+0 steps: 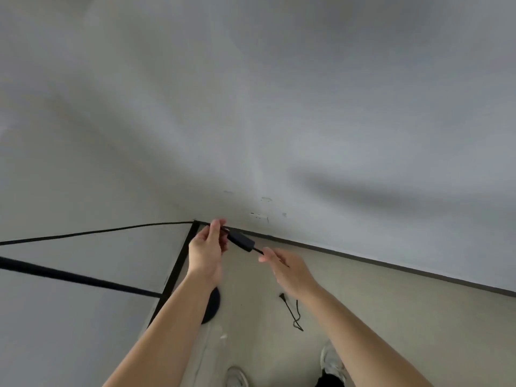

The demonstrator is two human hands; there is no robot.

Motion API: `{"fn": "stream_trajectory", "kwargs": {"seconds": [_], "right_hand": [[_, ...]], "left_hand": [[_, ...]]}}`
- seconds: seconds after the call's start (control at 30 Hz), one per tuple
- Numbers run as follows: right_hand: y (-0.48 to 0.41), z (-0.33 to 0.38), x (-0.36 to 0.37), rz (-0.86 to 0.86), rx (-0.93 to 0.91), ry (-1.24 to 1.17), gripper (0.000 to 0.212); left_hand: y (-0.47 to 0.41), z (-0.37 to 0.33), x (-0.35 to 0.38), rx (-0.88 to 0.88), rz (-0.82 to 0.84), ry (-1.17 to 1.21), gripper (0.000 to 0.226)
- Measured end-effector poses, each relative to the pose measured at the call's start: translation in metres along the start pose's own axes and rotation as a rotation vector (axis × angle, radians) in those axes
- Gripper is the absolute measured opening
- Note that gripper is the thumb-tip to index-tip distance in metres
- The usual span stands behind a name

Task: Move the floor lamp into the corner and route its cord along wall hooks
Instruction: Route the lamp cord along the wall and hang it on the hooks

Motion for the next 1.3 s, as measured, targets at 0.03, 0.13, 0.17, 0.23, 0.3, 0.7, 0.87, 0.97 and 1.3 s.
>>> {"fn": "stream_trajectory", "kwargs": {"seconds": [0.03, 0.13, 0.17, 0.23, 0.3, 0.7, 0.87, 0.97, 1.3], "right_hand": [[-0.006, -0.015, 0.001, 0.011, 0.0, 0.006, 0.04], [-0.024, -0.054, 0.008, 0.012, -0.004, 0.045, 0.036], [-0.033, -0.064, 0.015, 0.011, -0.012, 0.052, 0.036], [-0.05, -0.08, 0.03, -0.004, 0.0, 0.028, 0.036], [-0.07, -0.092, 0.047, -0.013, -0.015, 0.027, 0.039], [-0.158, -0.134, 0.139, 0.005, -0.119, 0.04, 0.049], [-0.174, -0.185, 0.142, 0.006, -0.104, 0.209, 0.054], [-0.189, -0.225, 0.137, -0.026, -0.061, 0.268, 0.057], [-0.292, -0.275, 0.134, -0.143, -0.162, 0.3, 0.063]], "left_hand": [[-0.007, 0.006, 0.0, 0.007, -0.04, 0.027, 0.024], [-0.027, 0.026, -0.006, 0.061, -0.14, 0.011, 0.026], [-0.032, 0.035, -0.009, 0.084, -0.168, -0.031, 0.028], [-0.039, 0.054, -0.008, 0.117, -0.184, -0.117, 0.036], [-0.049, 0.076, -0.006, 0.129, -0.157, -0.166, 0.048], [-0.123, 0.146, -0.028, 0.372, 0.001, -0.202, 0.02], [-0.163, 0.183, -0.039, 0.292, -0.046, -0.141, 0.025], [-0.188, 0.211, -0.038, 0.251, -0.008, -0.075, 0.025], [-0.276, 0.277, -0.008, 0.332, 0.137, -0.038, 0.022]]}}
Point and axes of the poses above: each hand's wrist, its own y-axis away from the middle knuckle, its own x-axis out of the palm, z = x × y, the point moved 3 cm from there along -y, towards the middle knuckle, and after that the axes turned 4 degrees about y, right-handed, at the moved point
